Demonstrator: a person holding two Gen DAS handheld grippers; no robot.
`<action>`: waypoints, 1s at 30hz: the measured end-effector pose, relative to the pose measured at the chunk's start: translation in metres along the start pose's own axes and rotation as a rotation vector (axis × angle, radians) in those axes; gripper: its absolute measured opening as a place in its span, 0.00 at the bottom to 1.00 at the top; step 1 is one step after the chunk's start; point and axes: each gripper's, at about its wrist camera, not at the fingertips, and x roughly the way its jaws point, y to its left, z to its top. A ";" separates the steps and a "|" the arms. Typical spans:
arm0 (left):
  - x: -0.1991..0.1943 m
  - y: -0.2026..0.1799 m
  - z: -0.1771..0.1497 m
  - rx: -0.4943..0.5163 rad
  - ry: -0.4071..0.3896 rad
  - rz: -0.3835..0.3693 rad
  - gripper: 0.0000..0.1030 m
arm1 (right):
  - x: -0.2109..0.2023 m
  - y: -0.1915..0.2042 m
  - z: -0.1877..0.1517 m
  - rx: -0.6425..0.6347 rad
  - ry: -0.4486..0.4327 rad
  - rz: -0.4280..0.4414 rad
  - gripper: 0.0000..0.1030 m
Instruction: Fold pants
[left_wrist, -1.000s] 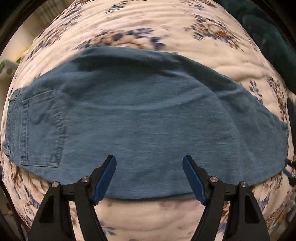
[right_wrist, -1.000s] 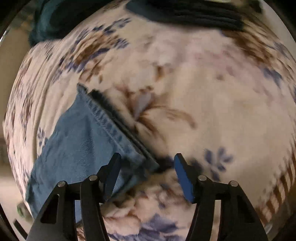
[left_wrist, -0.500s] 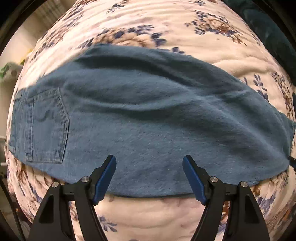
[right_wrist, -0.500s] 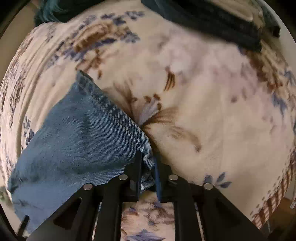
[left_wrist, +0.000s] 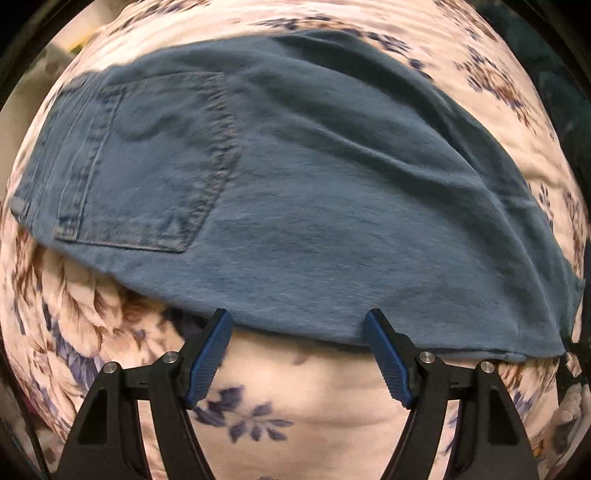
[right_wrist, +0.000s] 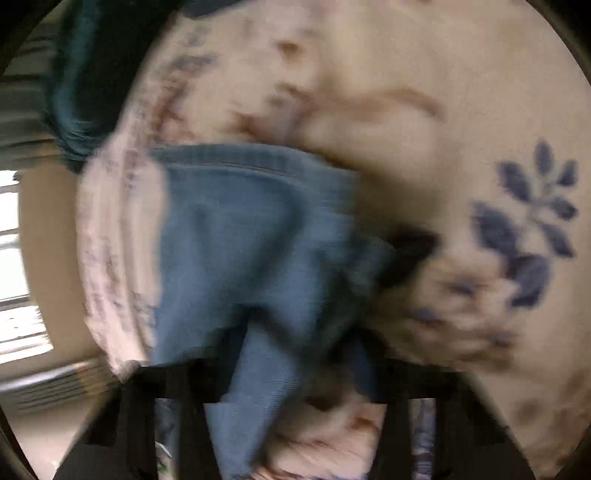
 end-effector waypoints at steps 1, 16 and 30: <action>0.000 0.005 0.000 -0.011 -0.005 -0.007 0.71 | -0.002 0.016 -0.004 -0.070 -0.018 -0.011 0.08; -0.032 0.135 -0.002 -0.292 -0.115 -0.161 0.71 | 0.006 0.049 -0.094 -0.125 0.077 -0.106 0.66; 0.009 0.329 0.037 -0.871 -0.179 -0.371 0.70 | 0.143 0.120 -0.285 -0.106 0.195 0.140 0.64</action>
